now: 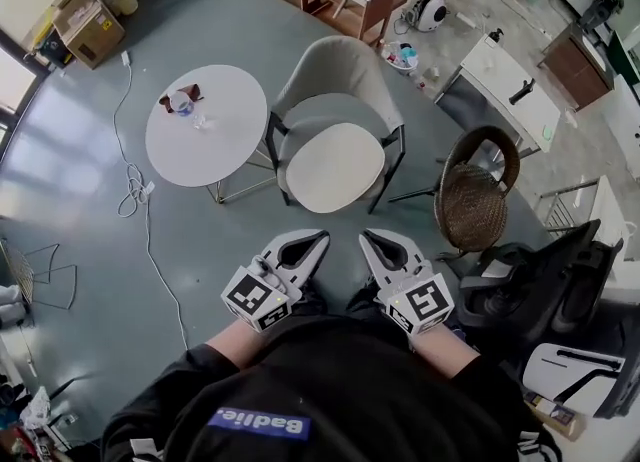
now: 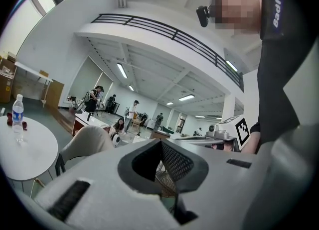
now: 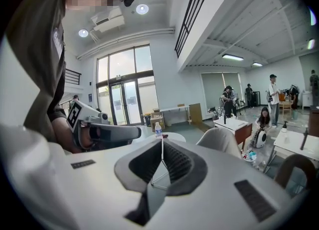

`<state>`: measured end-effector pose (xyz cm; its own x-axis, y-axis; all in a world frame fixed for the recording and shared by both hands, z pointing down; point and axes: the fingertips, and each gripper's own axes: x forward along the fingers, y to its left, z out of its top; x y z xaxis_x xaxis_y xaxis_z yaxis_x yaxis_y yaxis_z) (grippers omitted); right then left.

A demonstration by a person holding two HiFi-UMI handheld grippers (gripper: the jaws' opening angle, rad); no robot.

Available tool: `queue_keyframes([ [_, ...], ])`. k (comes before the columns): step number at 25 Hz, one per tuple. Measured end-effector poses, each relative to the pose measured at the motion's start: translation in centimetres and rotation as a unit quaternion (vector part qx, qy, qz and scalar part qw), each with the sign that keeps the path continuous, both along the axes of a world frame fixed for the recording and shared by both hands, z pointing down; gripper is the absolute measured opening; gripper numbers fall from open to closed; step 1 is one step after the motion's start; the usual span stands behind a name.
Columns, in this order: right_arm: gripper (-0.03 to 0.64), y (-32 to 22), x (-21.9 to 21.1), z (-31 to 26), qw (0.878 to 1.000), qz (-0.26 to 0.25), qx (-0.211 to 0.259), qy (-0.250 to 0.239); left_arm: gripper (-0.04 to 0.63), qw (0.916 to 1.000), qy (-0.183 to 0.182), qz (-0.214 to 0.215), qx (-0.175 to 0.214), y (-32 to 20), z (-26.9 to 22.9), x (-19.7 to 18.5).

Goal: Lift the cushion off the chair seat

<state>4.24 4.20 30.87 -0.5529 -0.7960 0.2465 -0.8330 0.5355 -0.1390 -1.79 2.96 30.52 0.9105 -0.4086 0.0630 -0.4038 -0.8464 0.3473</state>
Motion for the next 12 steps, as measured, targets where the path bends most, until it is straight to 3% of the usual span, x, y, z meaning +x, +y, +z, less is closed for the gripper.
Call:
queue_keyframes([
  [12, 0.029, -3.9, 3.6, 4.4, 0.997, -0.074, -0.024, -0.002, 0.016, 0.9936, -0.009, -0.102, -0.047, -3.5, 6.2, 2.7],
])
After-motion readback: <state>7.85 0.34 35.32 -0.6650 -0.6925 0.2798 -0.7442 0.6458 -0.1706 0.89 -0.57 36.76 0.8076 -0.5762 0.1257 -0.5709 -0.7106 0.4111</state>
